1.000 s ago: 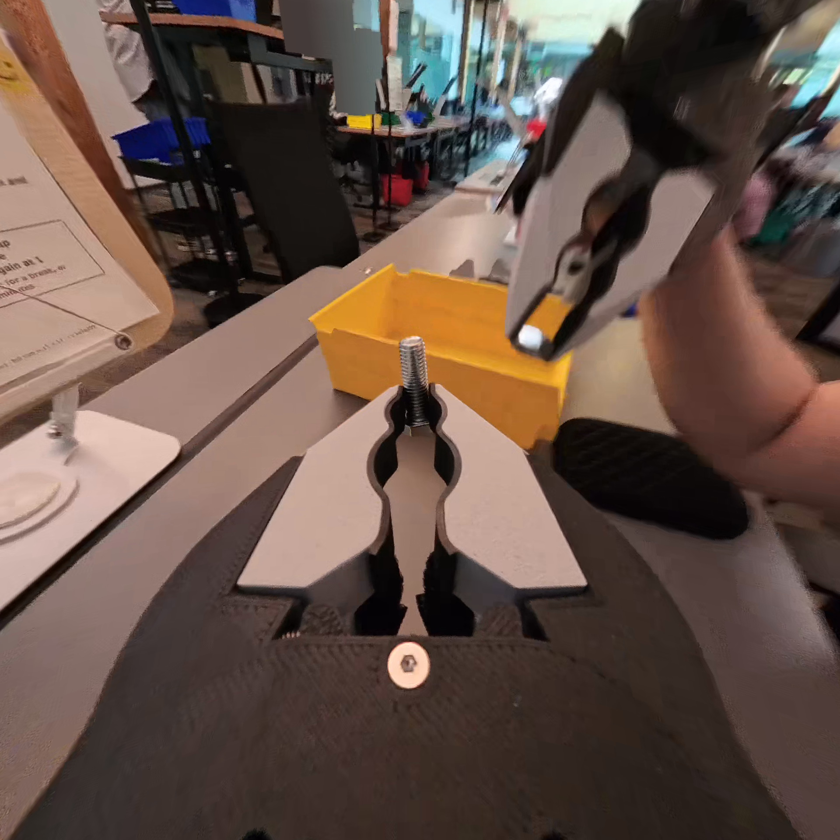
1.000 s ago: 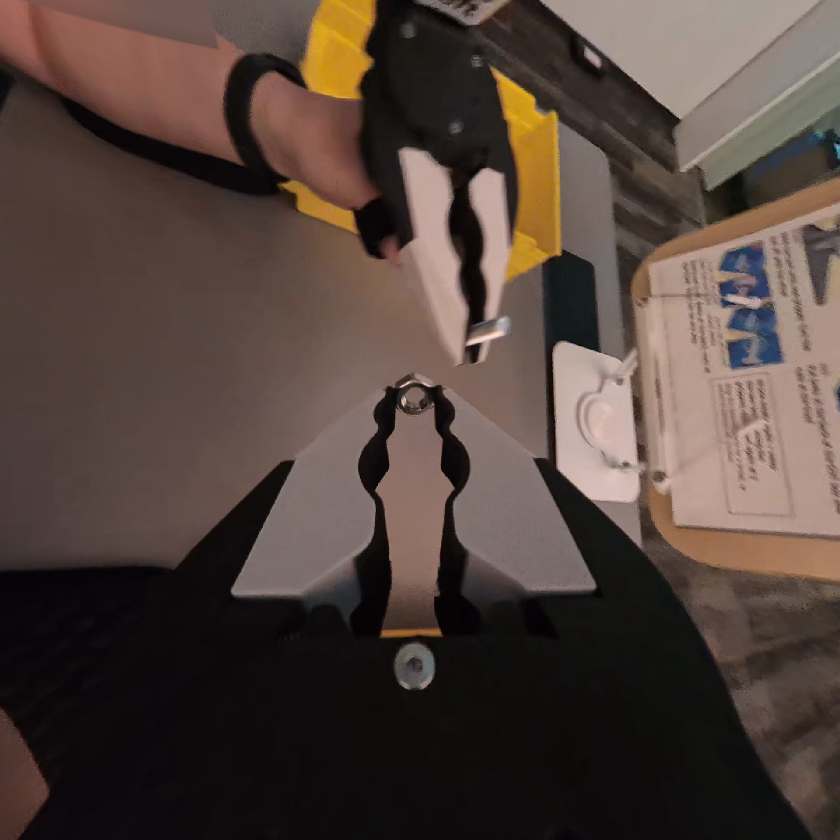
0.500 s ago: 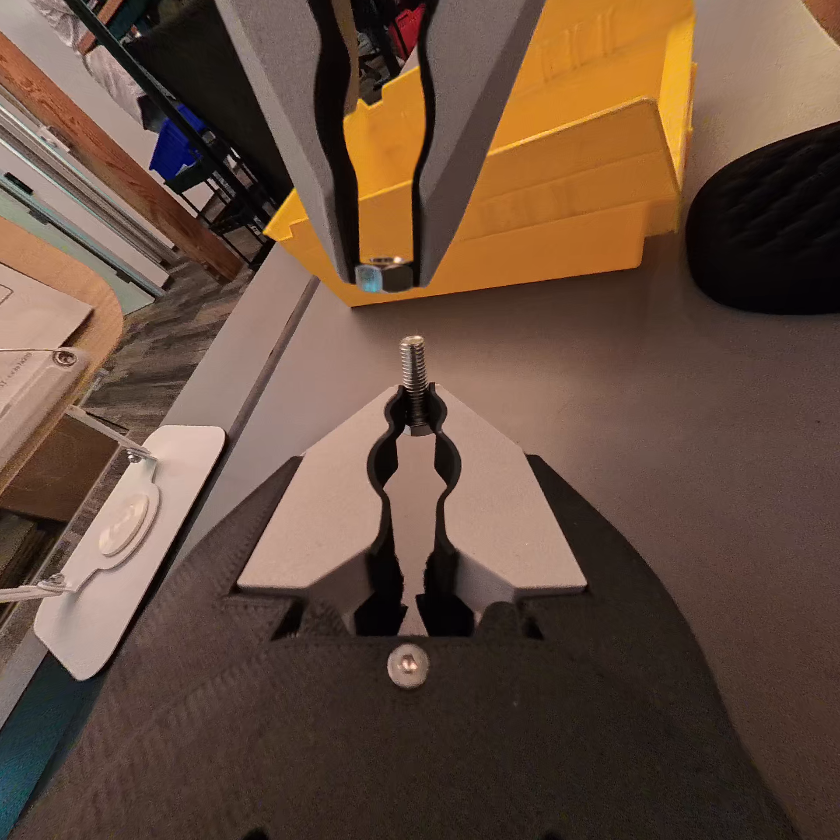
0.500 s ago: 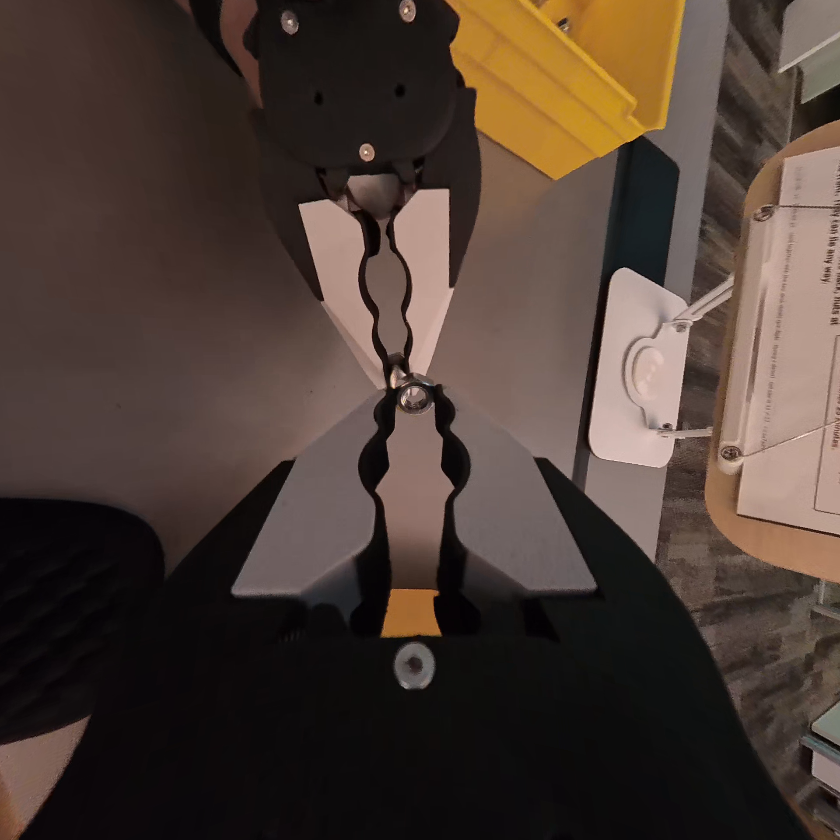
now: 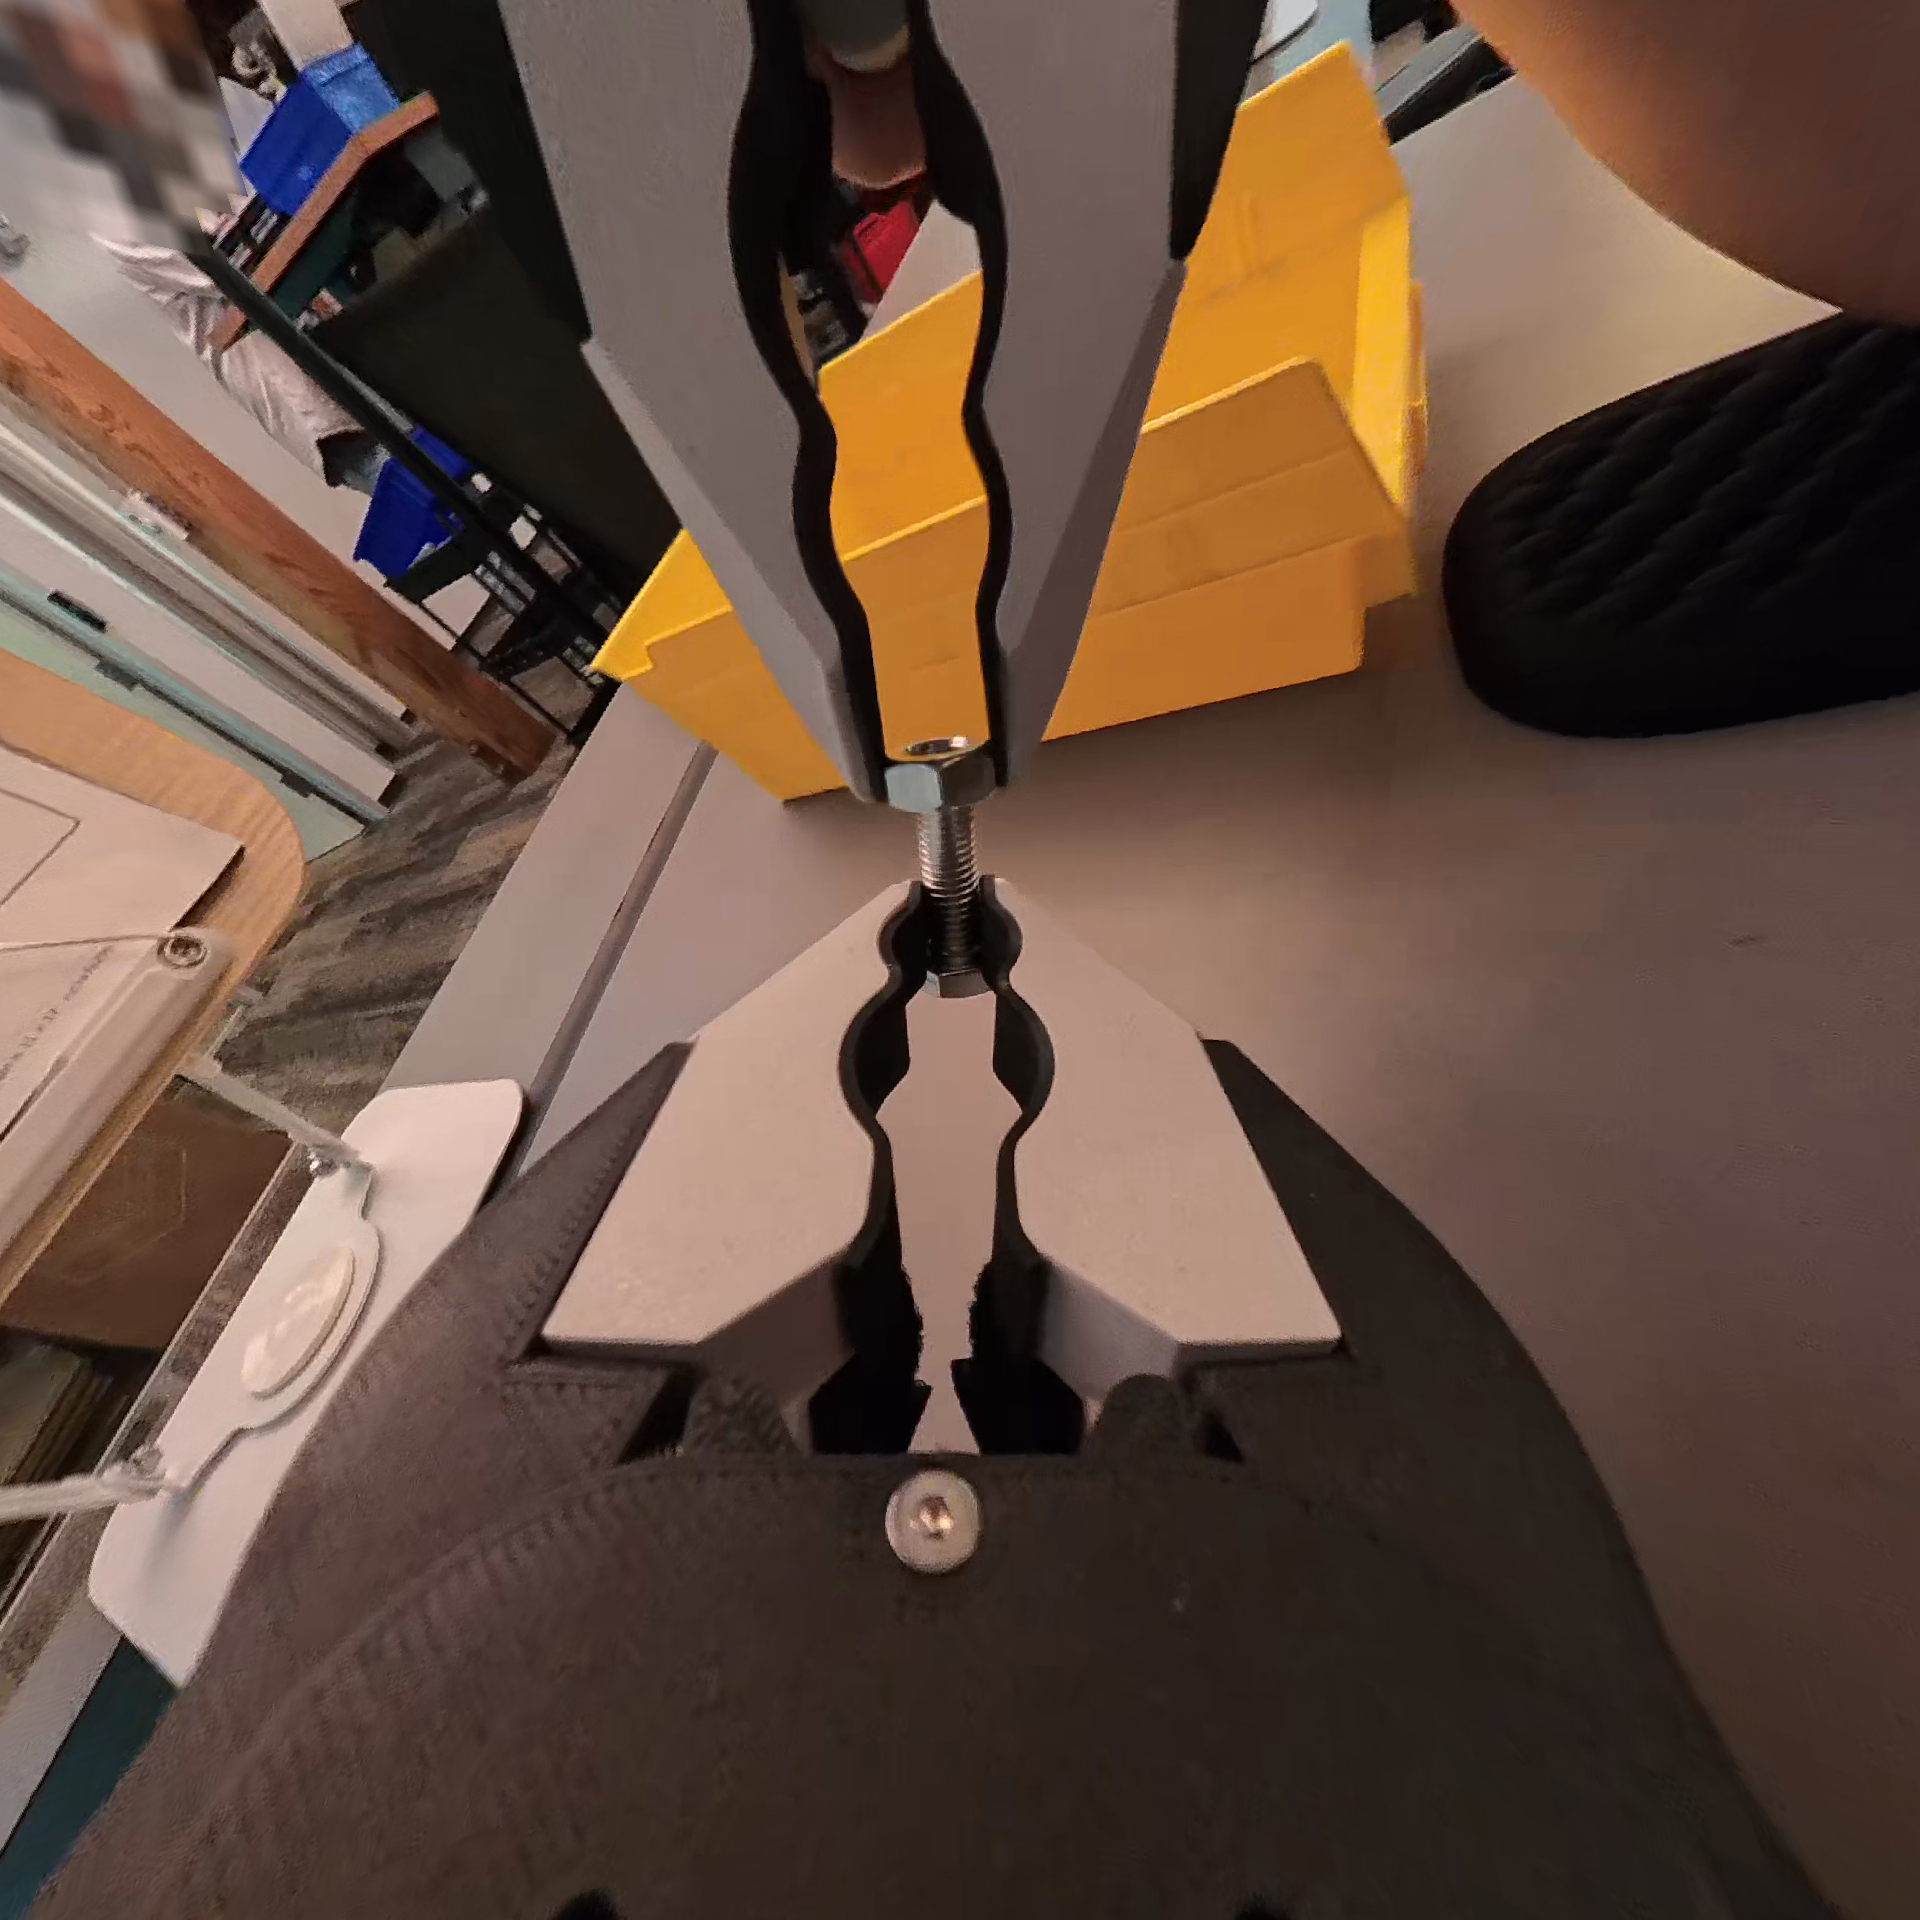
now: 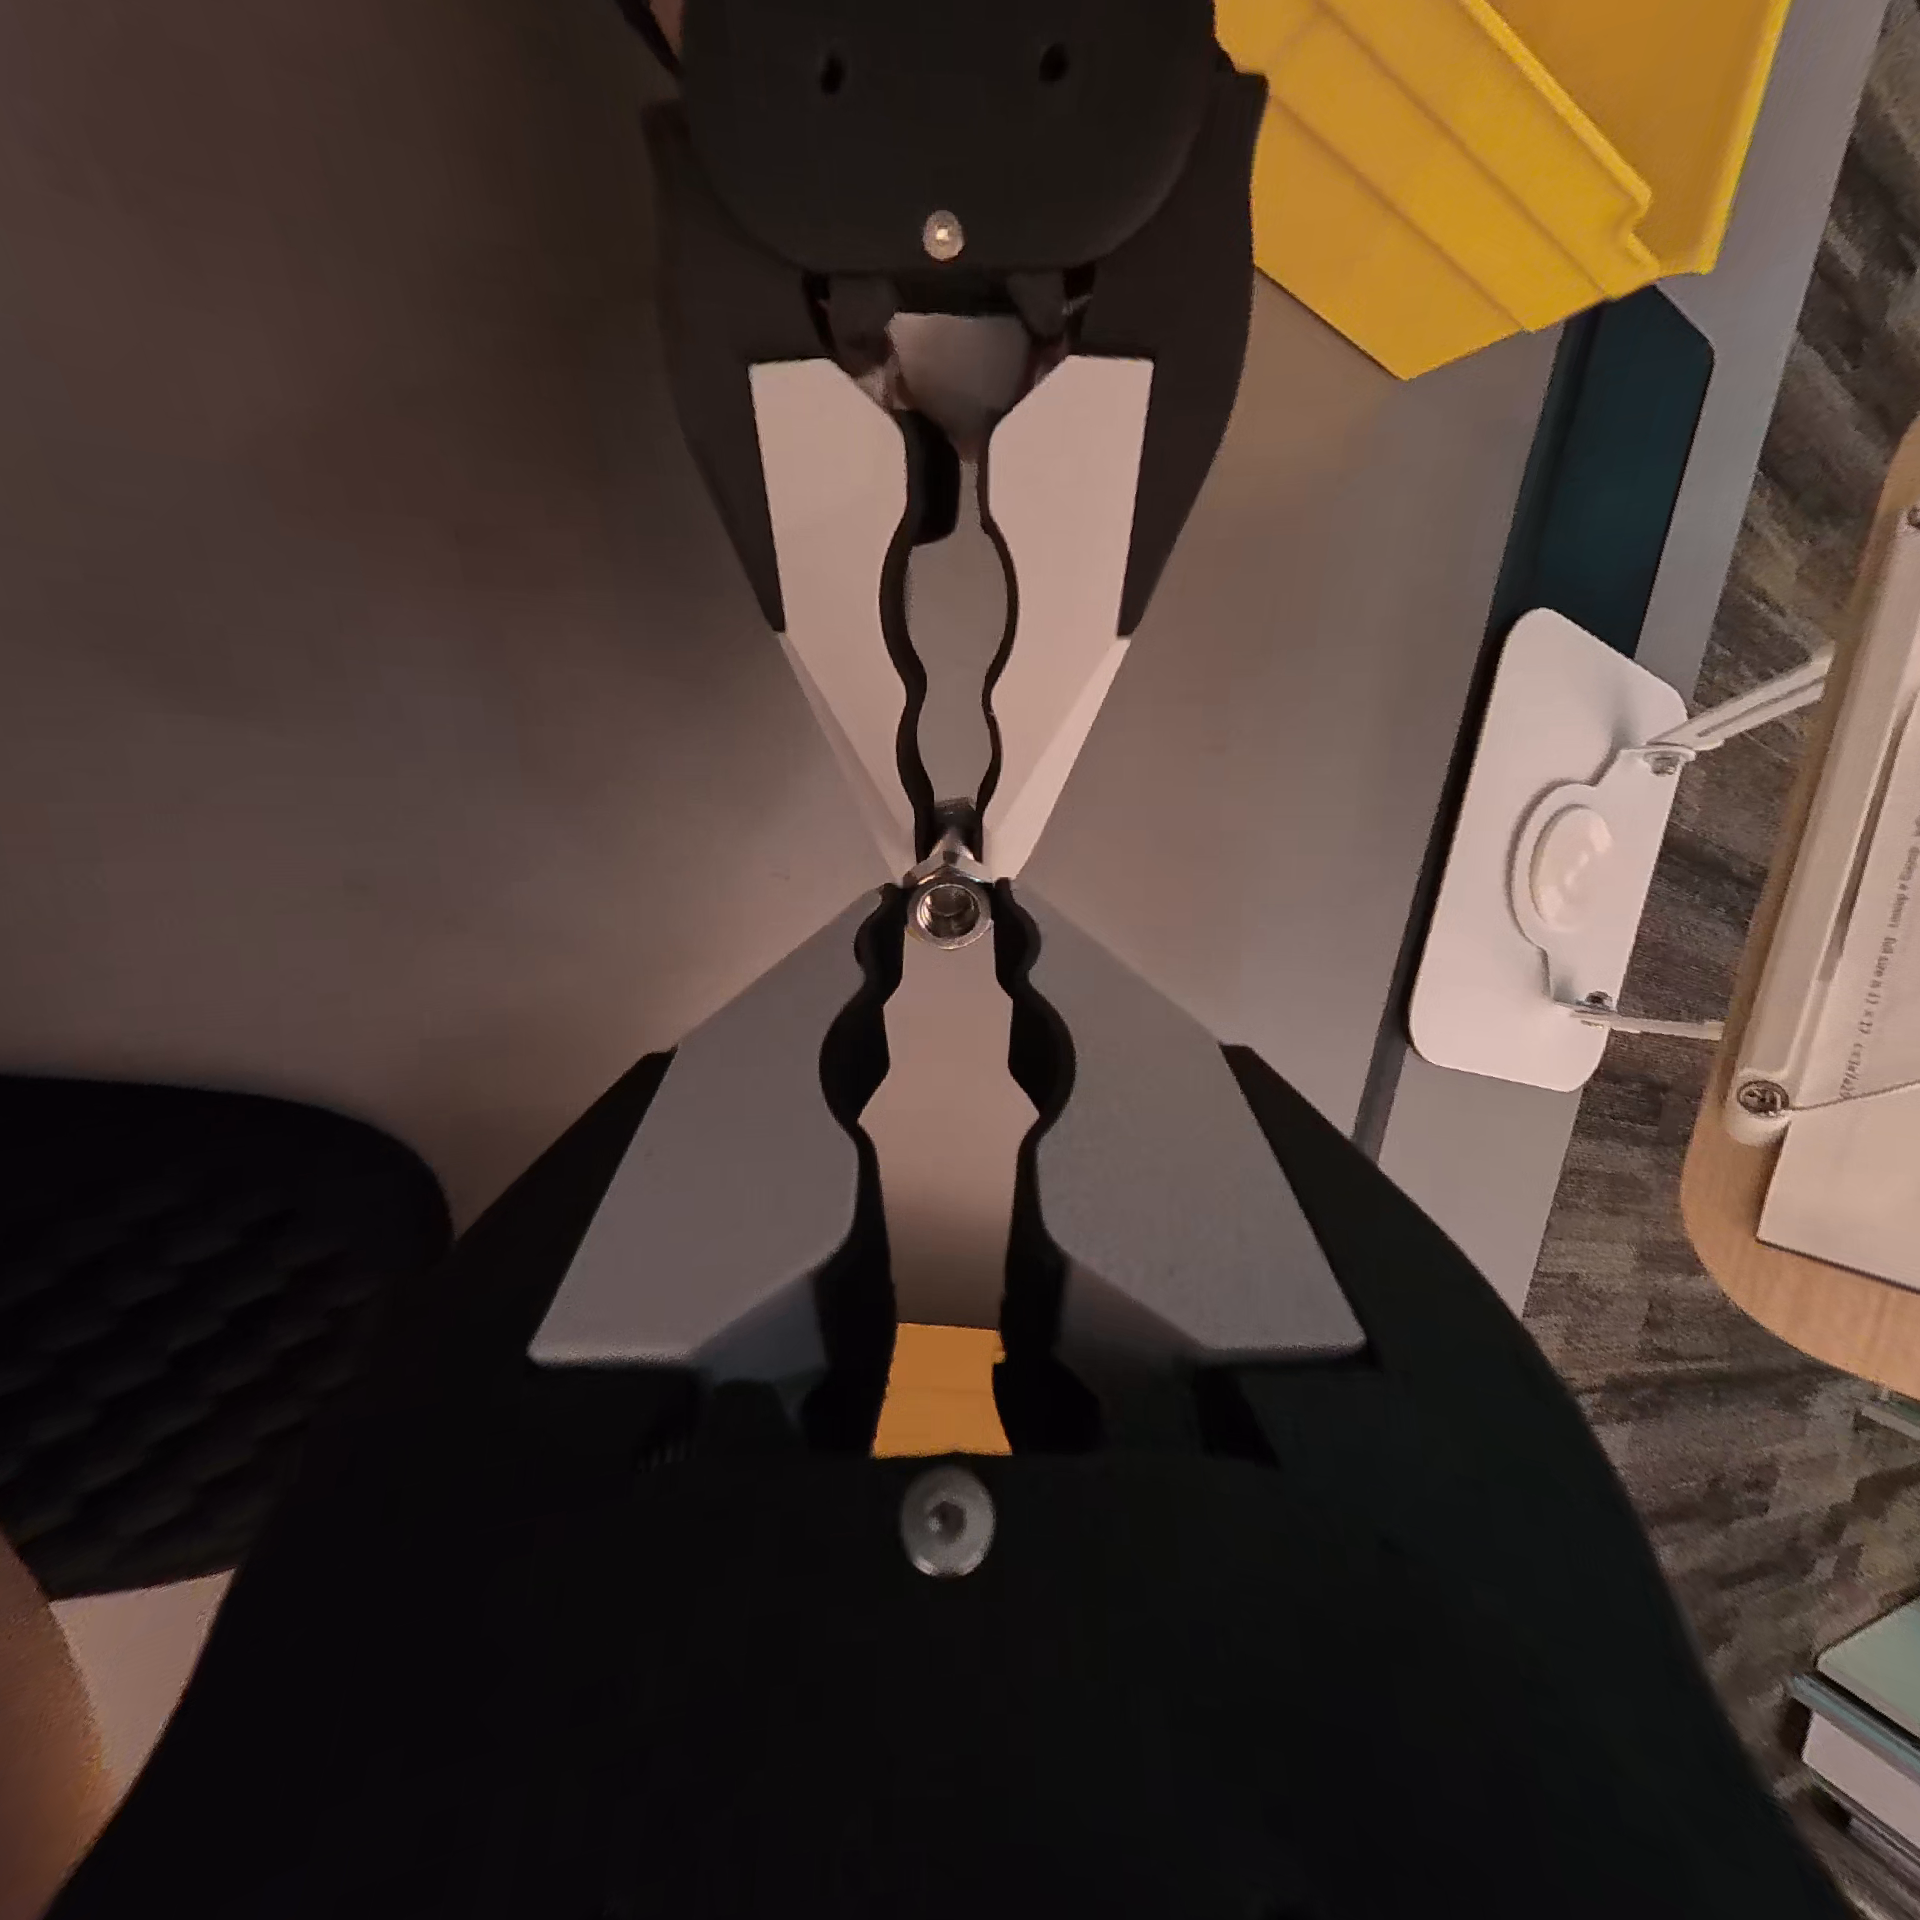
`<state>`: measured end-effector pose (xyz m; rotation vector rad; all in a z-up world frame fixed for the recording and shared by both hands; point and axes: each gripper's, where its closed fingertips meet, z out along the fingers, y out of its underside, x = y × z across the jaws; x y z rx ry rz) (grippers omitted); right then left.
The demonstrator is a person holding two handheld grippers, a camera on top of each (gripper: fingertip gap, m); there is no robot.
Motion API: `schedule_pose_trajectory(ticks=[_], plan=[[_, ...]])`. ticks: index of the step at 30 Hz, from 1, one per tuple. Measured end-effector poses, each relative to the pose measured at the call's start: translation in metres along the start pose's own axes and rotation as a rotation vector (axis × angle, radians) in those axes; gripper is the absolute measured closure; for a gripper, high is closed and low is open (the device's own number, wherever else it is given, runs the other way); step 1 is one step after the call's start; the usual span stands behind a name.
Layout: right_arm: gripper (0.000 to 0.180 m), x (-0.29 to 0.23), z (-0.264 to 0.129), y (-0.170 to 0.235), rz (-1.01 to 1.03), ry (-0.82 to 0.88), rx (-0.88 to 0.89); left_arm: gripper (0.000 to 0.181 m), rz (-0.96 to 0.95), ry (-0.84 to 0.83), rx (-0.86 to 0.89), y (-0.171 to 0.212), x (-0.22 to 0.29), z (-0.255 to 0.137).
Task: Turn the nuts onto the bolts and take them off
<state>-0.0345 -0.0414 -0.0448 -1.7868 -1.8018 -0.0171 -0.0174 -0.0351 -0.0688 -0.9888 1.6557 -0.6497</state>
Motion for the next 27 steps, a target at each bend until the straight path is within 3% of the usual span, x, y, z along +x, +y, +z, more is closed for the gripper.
schedule_pose_trajectory(ticks=[15, 27], plan=[[0.163, -0.024, -0.014, -0.017, -0.120, -0.011, 0.000, 0.174, -0.084, 0.265, 0.135, -0.022, 0.029, -0.015], [0.163, -0.046, -0.016, -0.024, -0.226, -0.066, -0.020, 0.173, -0.178, 0.537, 0.089, -0.027, 0.058, -0.026]])
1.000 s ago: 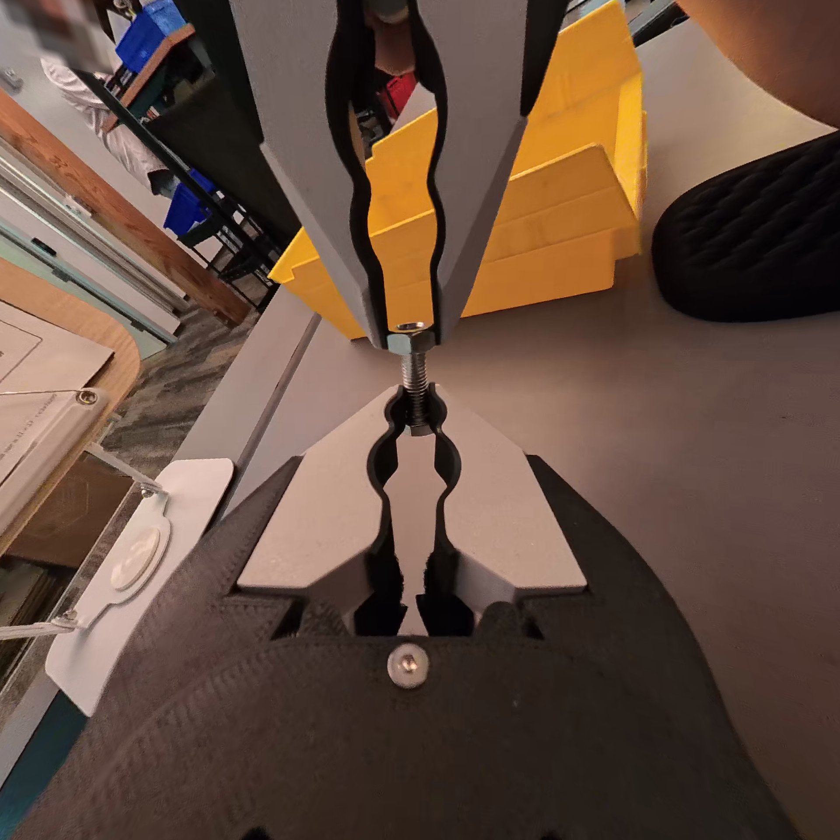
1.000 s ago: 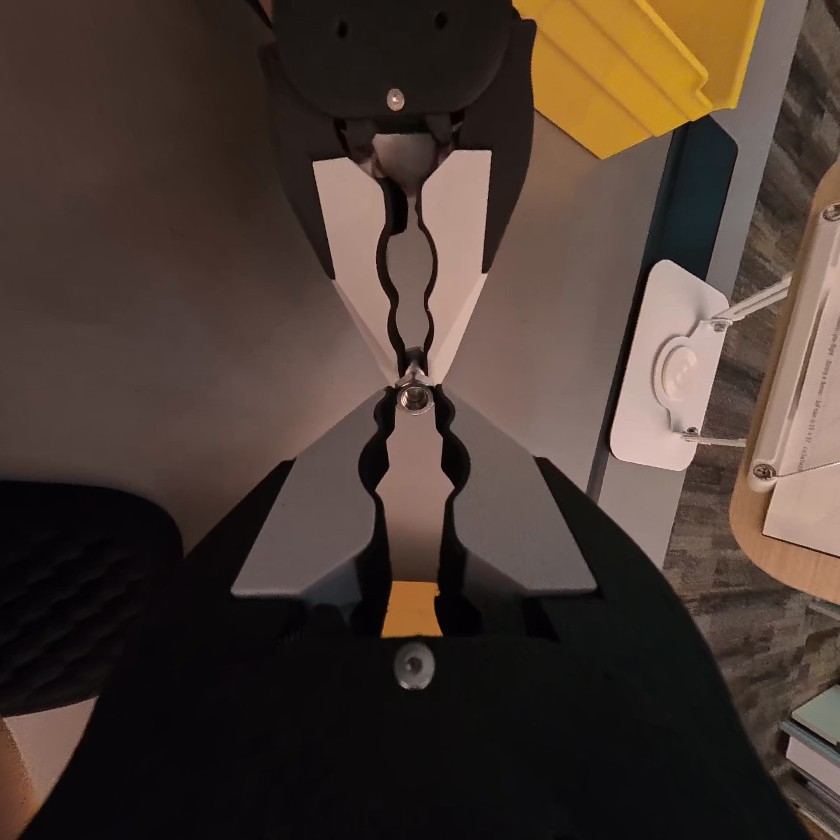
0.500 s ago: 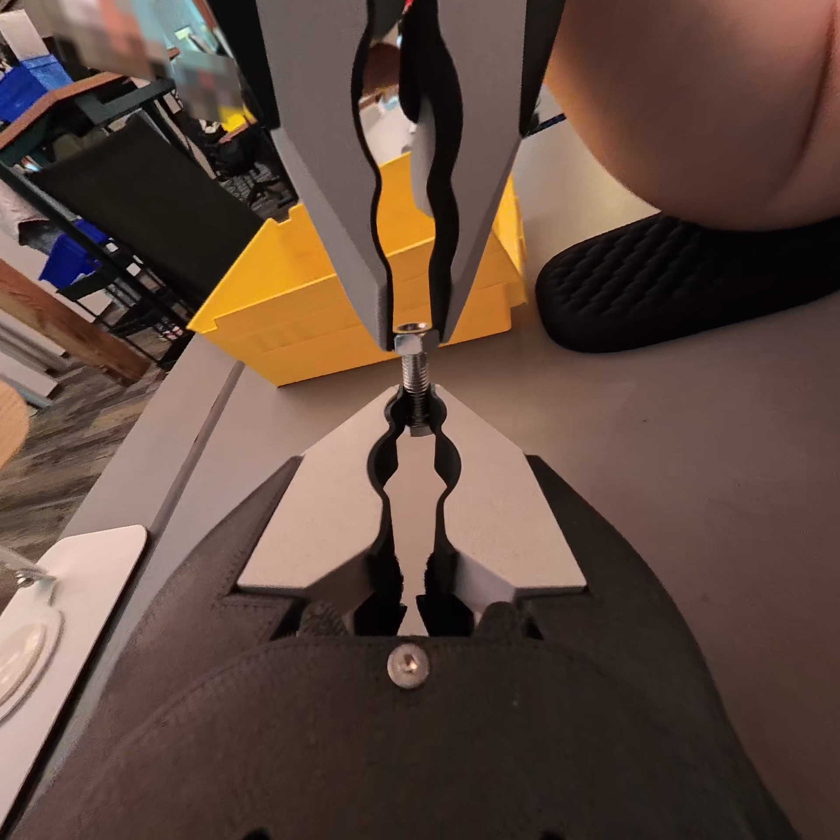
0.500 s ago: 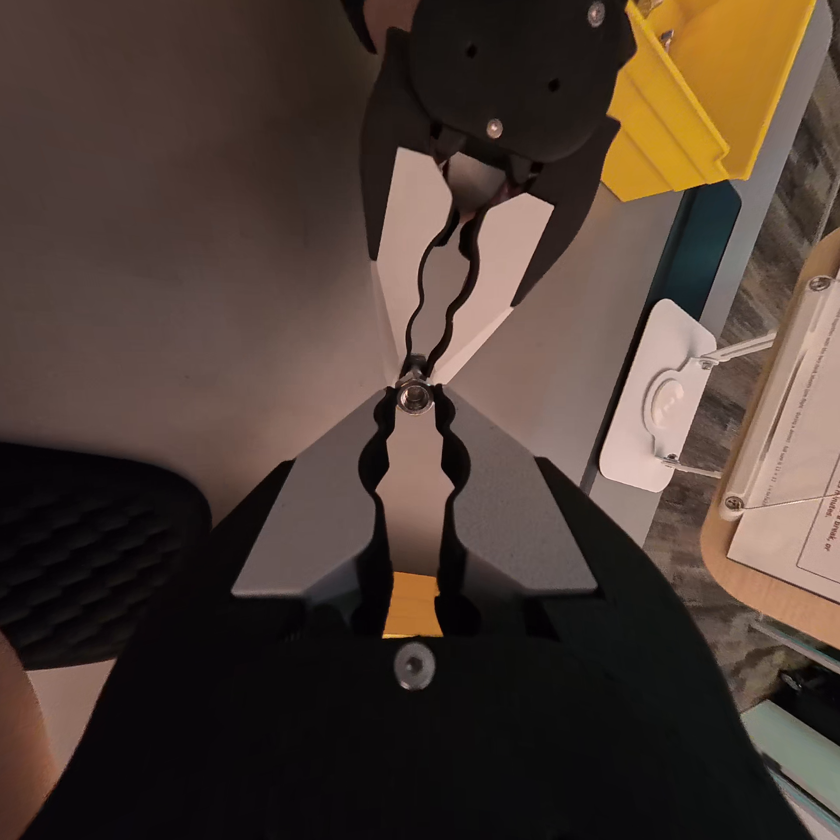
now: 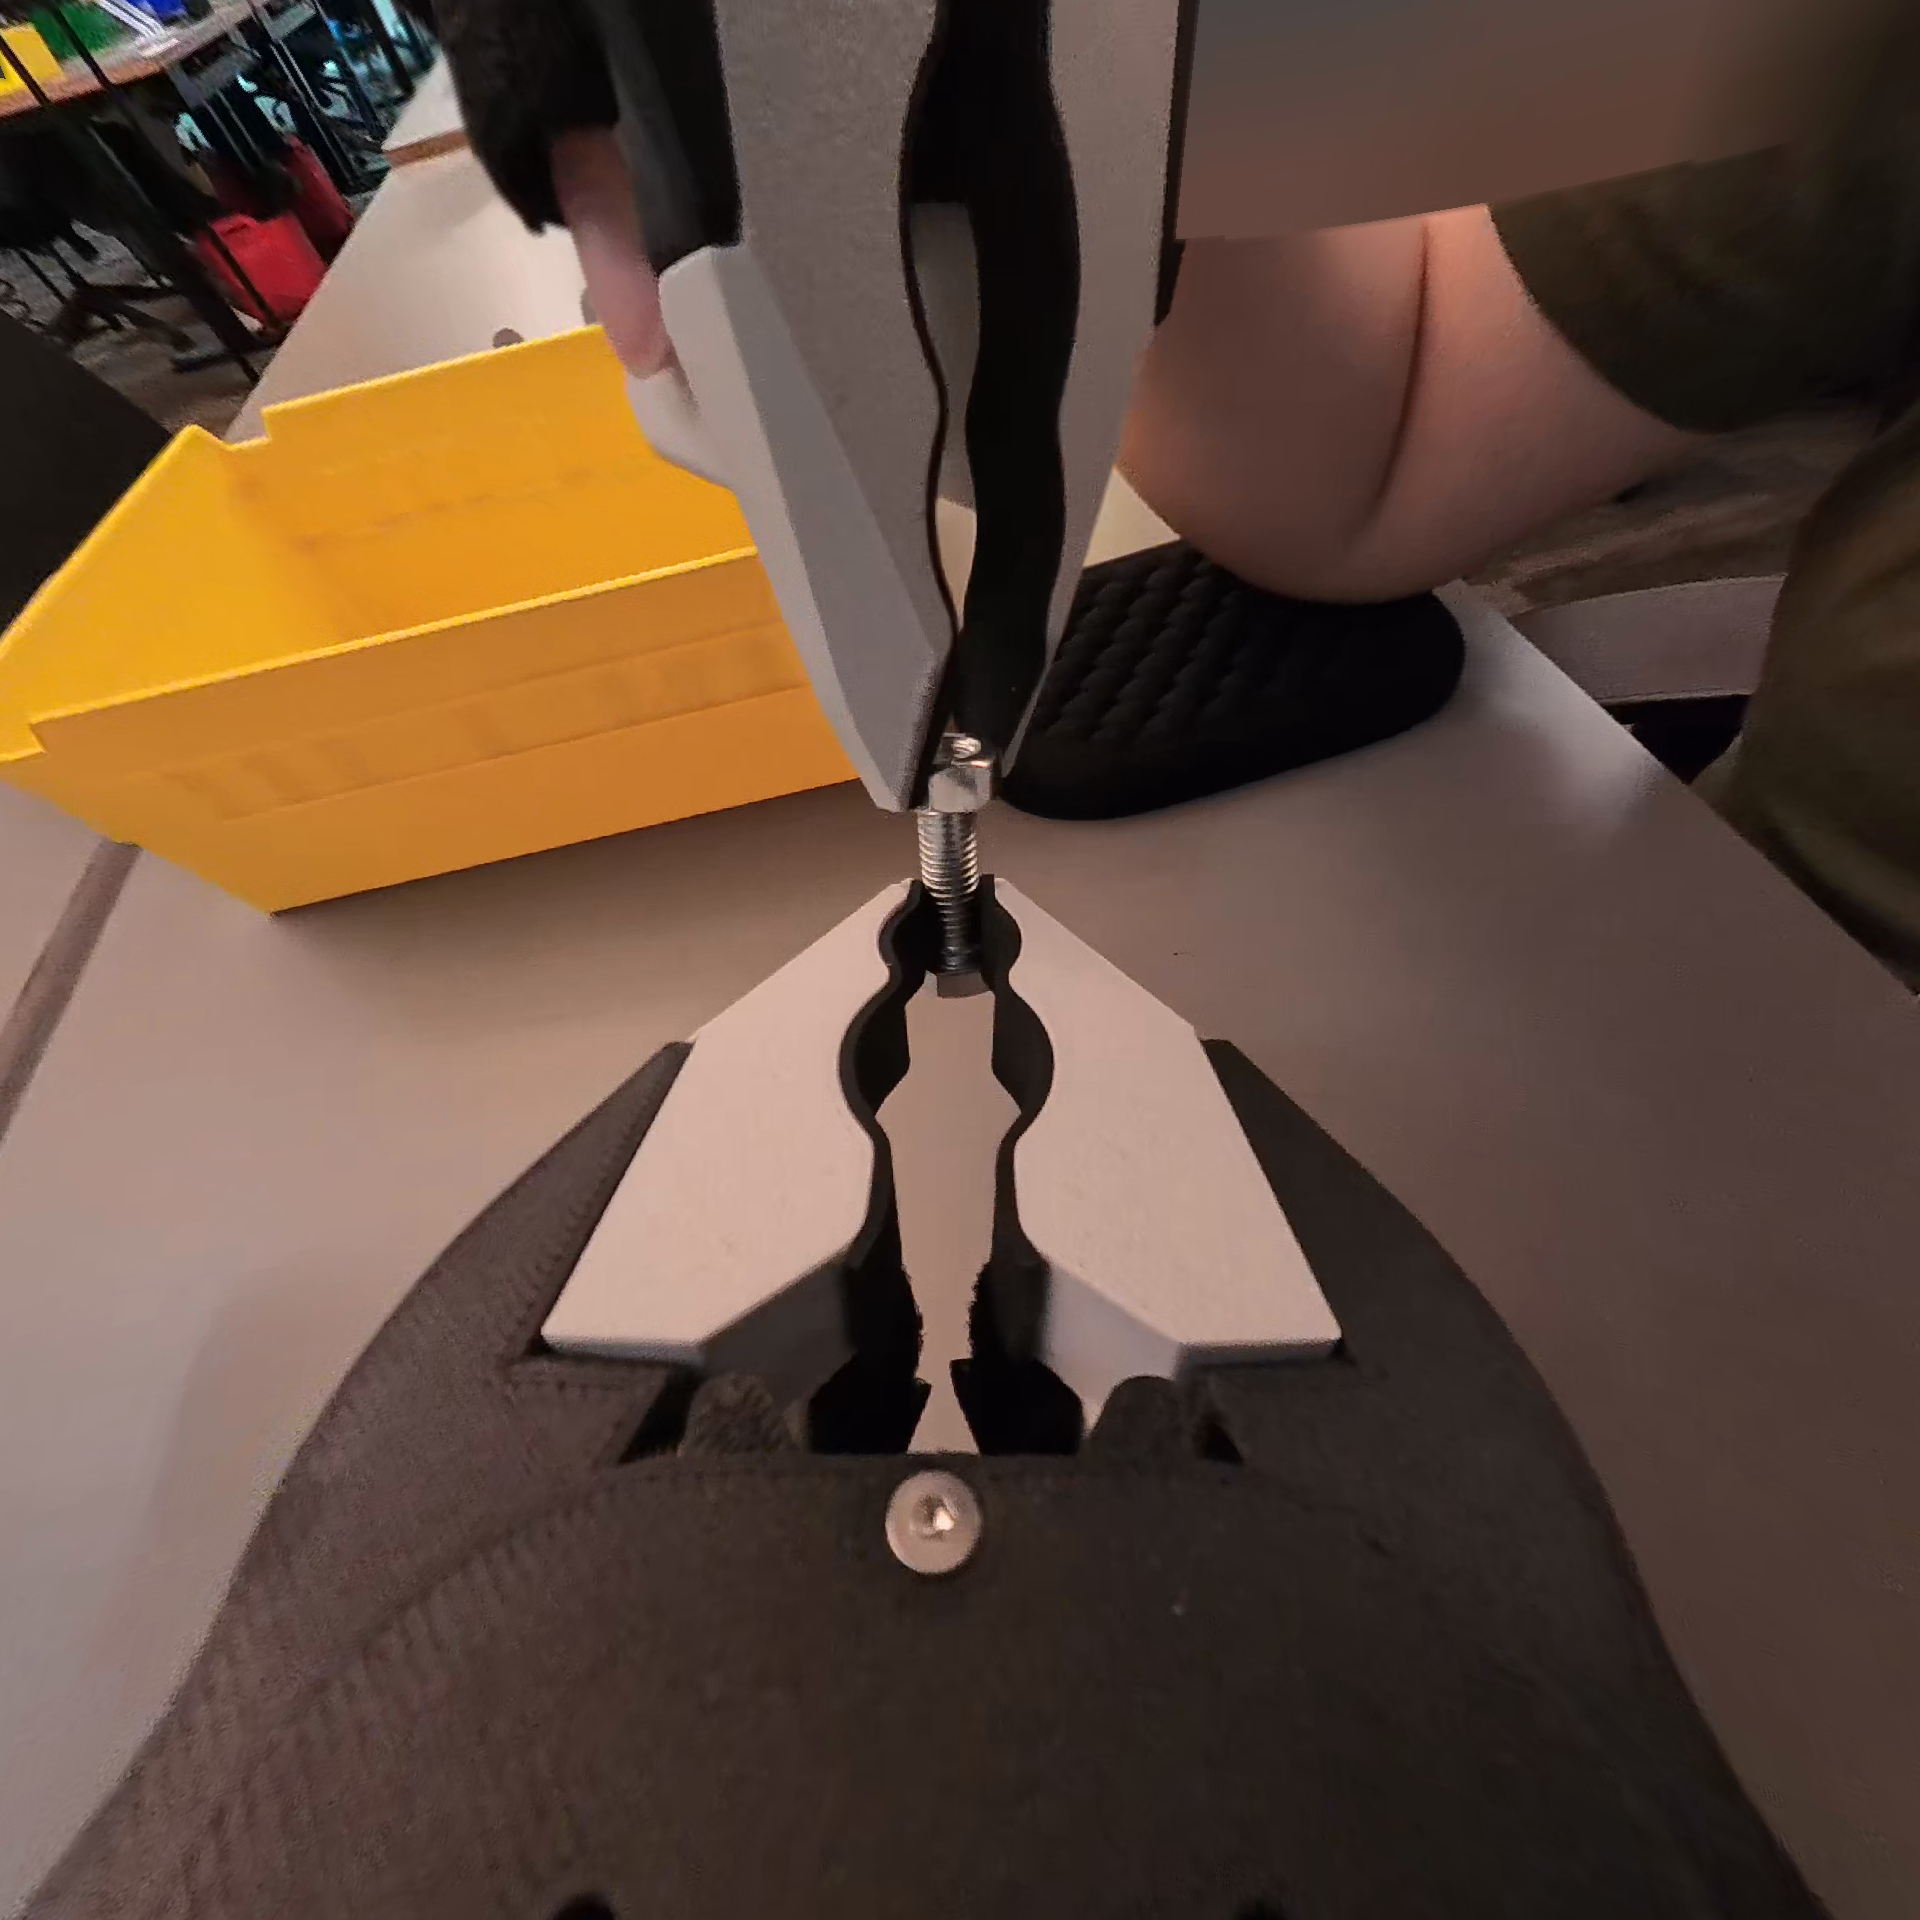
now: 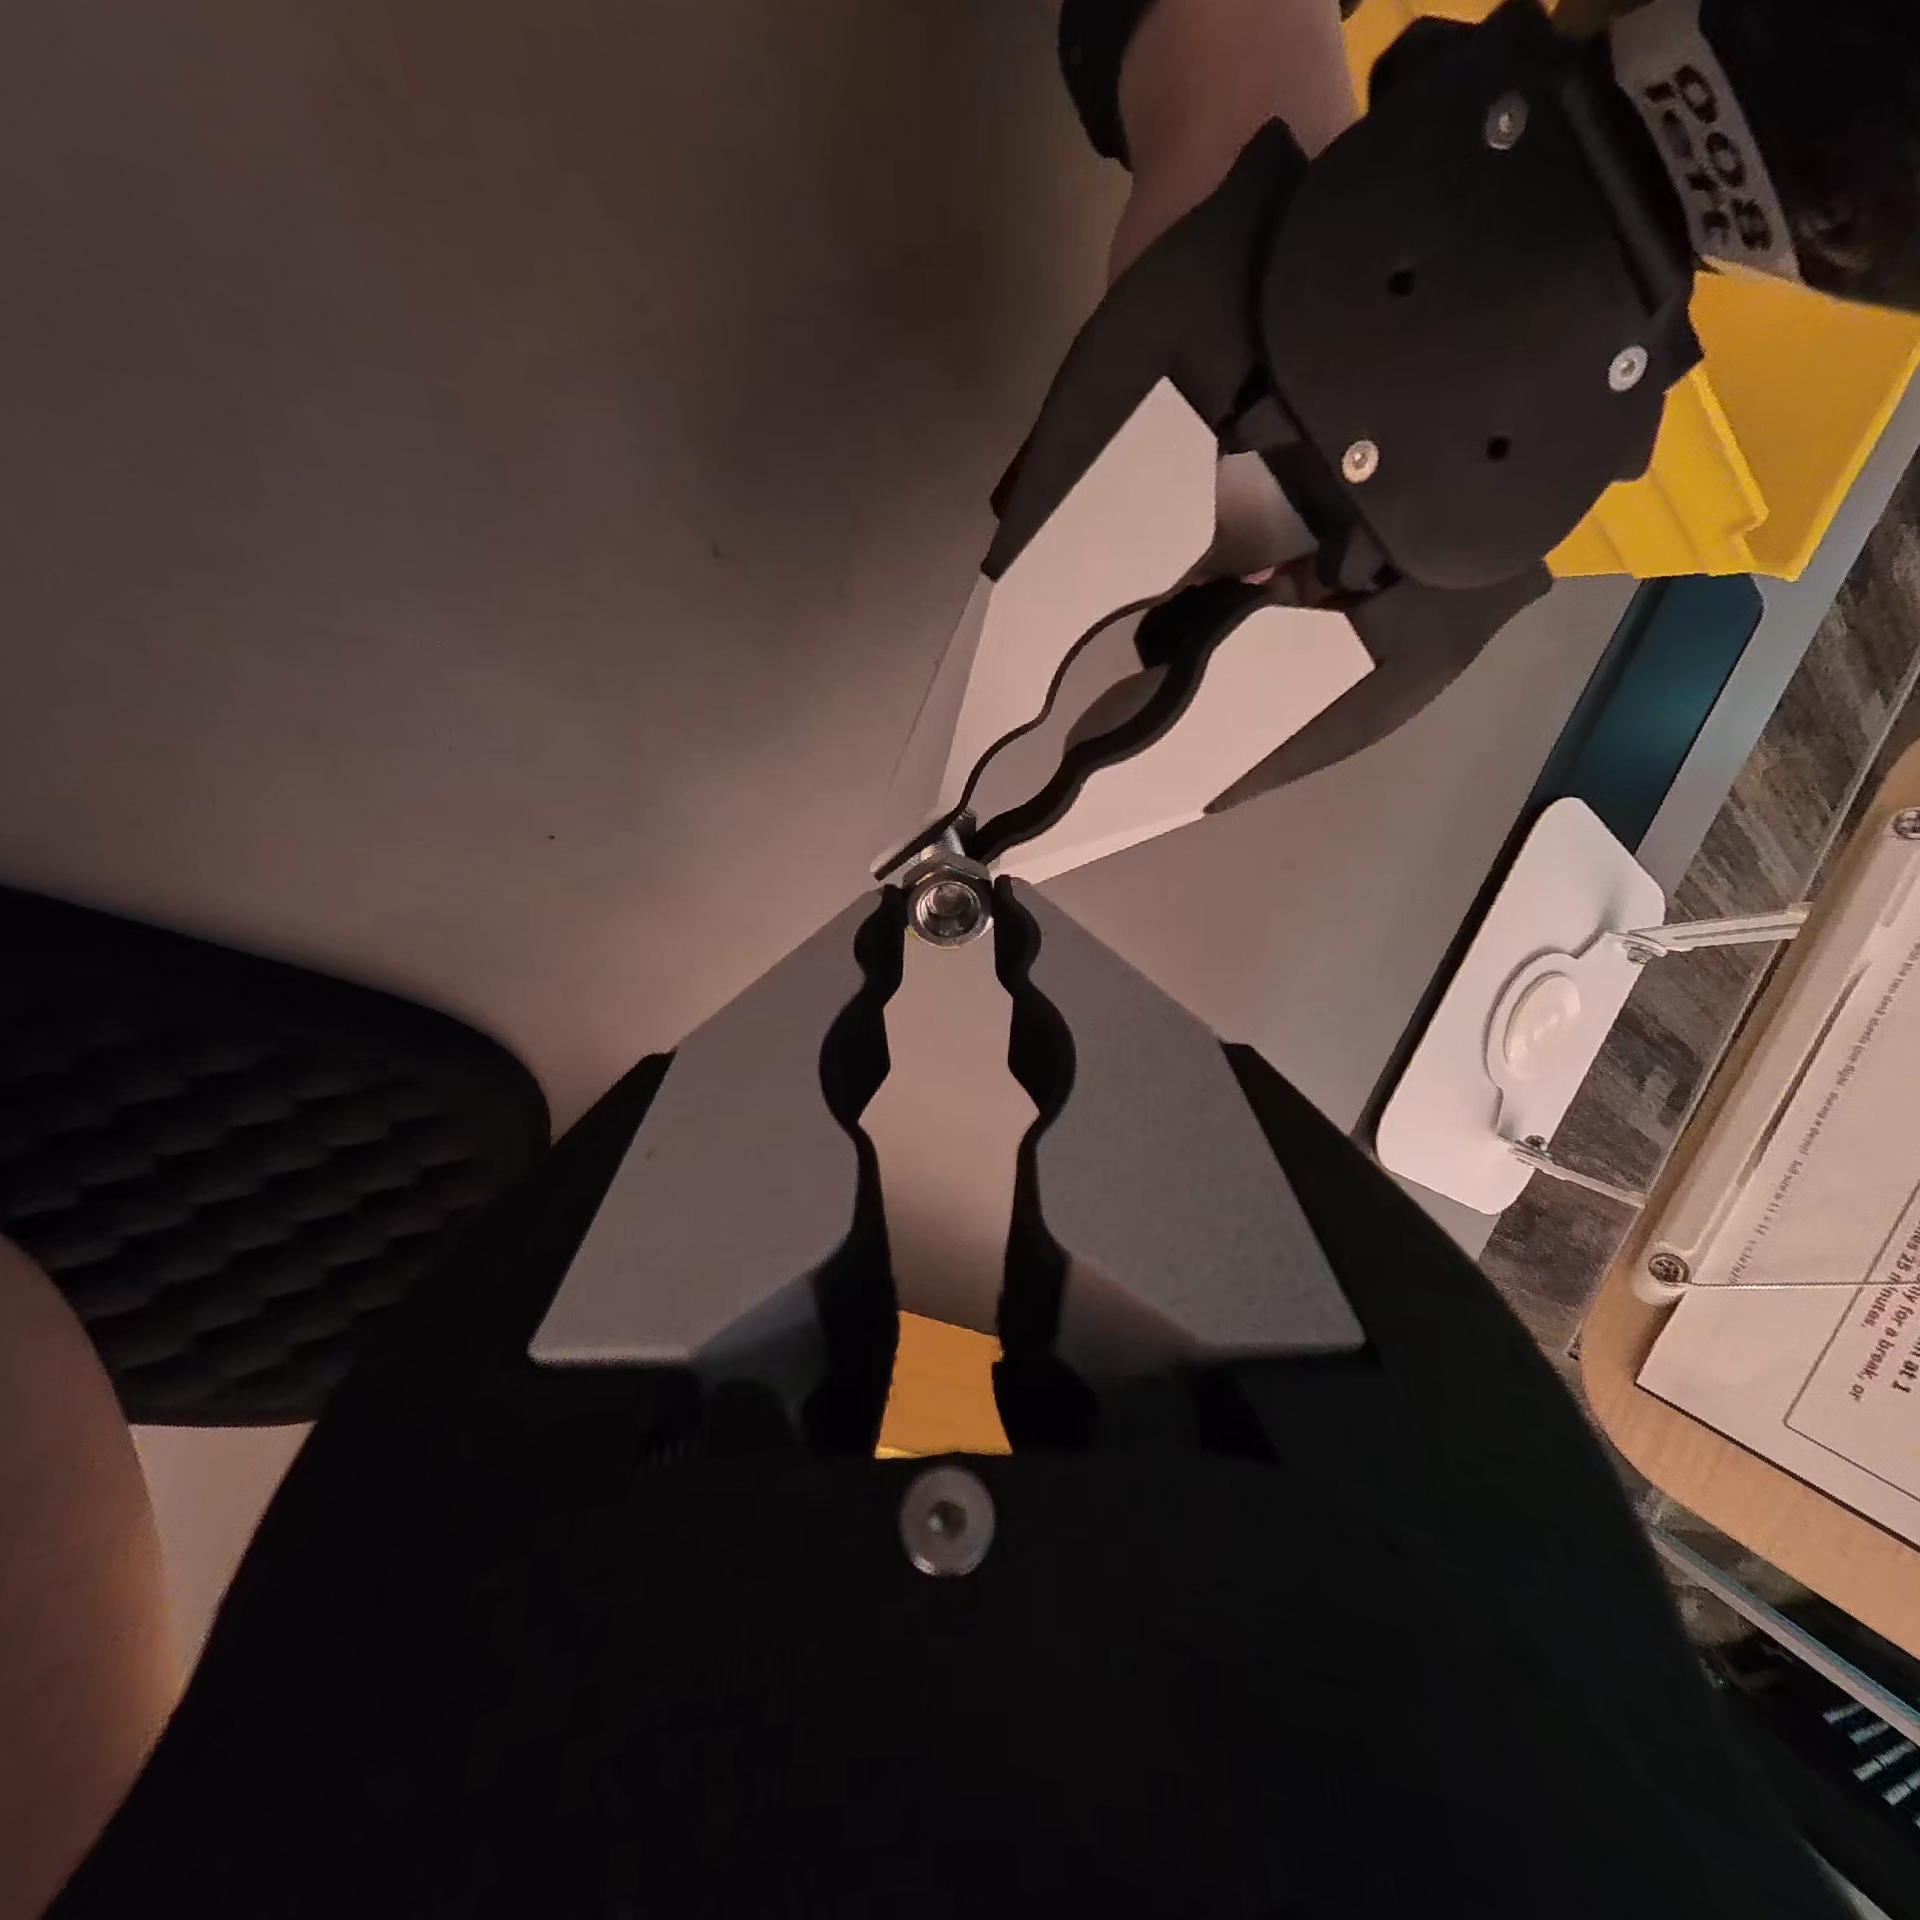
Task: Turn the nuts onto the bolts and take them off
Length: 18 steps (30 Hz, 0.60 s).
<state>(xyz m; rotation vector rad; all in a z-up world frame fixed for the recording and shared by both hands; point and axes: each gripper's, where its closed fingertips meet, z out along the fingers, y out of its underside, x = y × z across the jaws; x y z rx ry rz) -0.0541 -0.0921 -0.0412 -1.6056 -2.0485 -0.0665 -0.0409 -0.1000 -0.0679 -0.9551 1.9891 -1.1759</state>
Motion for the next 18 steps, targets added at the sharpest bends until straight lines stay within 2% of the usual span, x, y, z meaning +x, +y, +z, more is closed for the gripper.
schedule_pose_trajectory(ticks=[4, 8, 14, 18], plan=[[0.163, 0.006, -0.006, -0.001, 0.014, 0.031, 0.038, 0.173, -0.025, -0.005, 0.023, -0.004, -0.003, -0.002], [0.164, 0.013, -0.022, -0.009, 0.109, 0.034, 0.189, 0.173, -0.061, -0.045, 0.004, -0.002, -0.012, -0.006], [0.163, 0.015, -0.001, 0.011, 0.132, 0.013, 0.047, 0.173, -0.062, -0.084, -0.065, 0.008, -0.018, -0.004], [0.163, 0.014, 0.006, 0.010, 0.124, -0.006, 0.035, 0.173, -0.056, -0.084, -0.084, 0.011, -0.017, -0.002]])
